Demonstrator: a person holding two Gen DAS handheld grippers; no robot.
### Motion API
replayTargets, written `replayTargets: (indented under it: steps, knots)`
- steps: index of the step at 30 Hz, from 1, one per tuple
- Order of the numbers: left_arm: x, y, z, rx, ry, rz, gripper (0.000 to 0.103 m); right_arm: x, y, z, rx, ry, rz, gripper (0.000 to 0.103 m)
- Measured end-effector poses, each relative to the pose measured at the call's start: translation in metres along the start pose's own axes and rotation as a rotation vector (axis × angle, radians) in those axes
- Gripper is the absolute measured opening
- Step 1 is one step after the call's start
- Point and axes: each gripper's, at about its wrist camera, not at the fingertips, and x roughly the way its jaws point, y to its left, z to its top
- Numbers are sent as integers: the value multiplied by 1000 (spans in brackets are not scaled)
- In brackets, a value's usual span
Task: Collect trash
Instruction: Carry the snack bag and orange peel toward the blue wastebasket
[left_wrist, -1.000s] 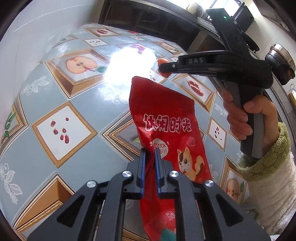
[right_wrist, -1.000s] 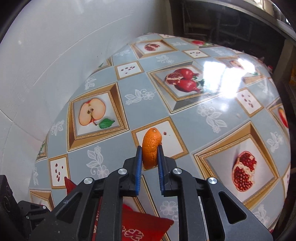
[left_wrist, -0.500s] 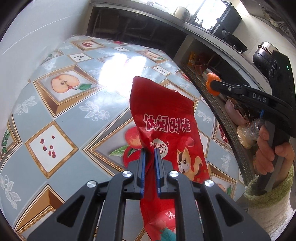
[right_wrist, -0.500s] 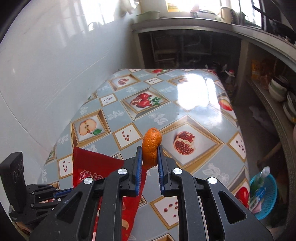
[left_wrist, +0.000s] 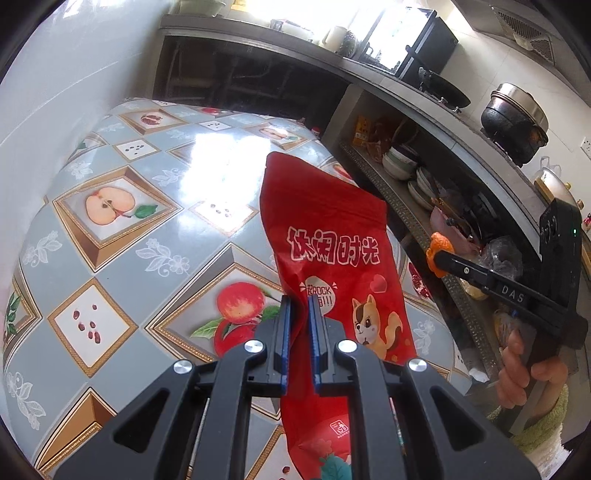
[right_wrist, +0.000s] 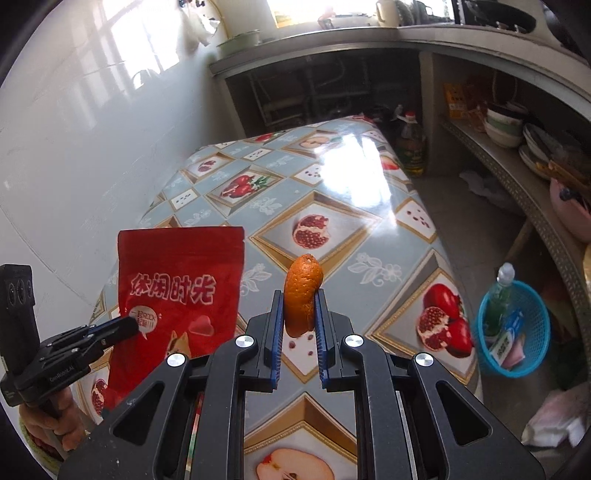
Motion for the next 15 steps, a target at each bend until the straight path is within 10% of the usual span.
replayTargets:
  steps: [9,15]
  knots:
    - [8,-42,40,65,-37,-121,8,-83,-84,-14,167,-165,-294,14]
    - [53,-96,70,108,74,-273,8,-104,-150,-51,338,-170,-379,14]
